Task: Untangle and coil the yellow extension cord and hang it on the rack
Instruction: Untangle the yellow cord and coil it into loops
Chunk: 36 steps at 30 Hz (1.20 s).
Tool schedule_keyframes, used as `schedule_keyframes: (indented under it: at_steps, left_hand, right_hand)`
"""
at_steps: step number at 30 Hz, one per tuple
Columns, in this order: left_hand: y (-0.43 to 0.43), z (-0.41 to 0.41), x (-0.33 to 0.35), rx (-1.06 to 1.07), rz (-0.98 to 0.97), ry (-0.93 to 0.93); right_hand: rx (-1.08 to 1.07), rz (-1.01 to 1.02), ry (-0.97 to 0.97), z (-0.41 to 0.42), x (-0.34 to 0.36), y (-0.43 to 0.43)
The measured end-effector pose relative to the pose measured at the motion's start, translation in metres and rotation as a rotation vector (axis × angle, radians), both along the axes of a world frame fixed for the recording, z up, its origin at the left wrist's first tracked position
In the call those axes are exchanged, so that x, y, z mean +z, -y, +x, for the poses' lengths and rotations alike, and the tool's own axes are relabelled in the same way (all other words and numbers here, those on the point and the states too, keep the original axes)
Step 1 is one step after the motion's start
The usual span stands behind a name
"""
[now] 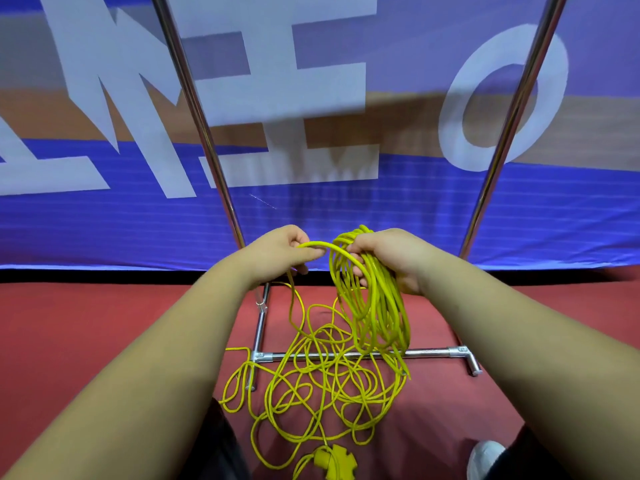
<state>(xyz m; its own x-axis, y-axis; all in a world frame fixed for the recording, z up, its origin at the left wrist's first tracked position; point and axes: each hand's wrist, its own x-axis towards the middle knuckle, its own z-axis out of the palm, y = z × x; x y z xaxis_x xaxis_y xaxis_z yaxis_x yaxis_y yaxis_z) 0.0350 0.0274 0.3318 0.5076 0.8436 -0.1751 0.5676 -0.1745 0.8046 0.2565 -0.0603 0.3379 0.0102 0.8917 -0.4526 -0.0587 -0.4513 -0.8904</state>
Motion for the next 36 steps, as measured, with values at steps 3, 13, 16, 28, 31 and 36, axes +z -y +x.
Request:
schedule_keyframes:
  at_steps: [3,13,16,28,31,36]
  left_hand:
    - [-0.004,-0.013,0.006,-0.153,-0.238,0.253]
    - [0.009,-0.003,0.029,-0.174,0.114,0.228]
    - [0.014,0.009,0.027,-0.216,0.249,0.183]
    - [-0.008,-0.006,-0.003,-0.206,0.086,-0.045]
    - [-0.009,-0.004,-0.002,-0.115,0.191,-0.102]
    - [0.001,0.010,0.014,-0.106,0.338,-0.050]
  right_hand:
    - [-0.023,-0.014,0.020,-0.002,0.001,0.001]
    - [0.147,-0.056,-0.084,0.002,0.008,0.006]
    - [0.148,-0.063,-0.119,-0.003,0.007,0.009]
    - [0.066,-0.009,-0.134,-0.010,0.005,0.004]
    - [0.056,-0.011,-0.095,-0.008,0.008,0.007]
    - [0.077,0.004,-0.079,-0.007,0.011,0.011]
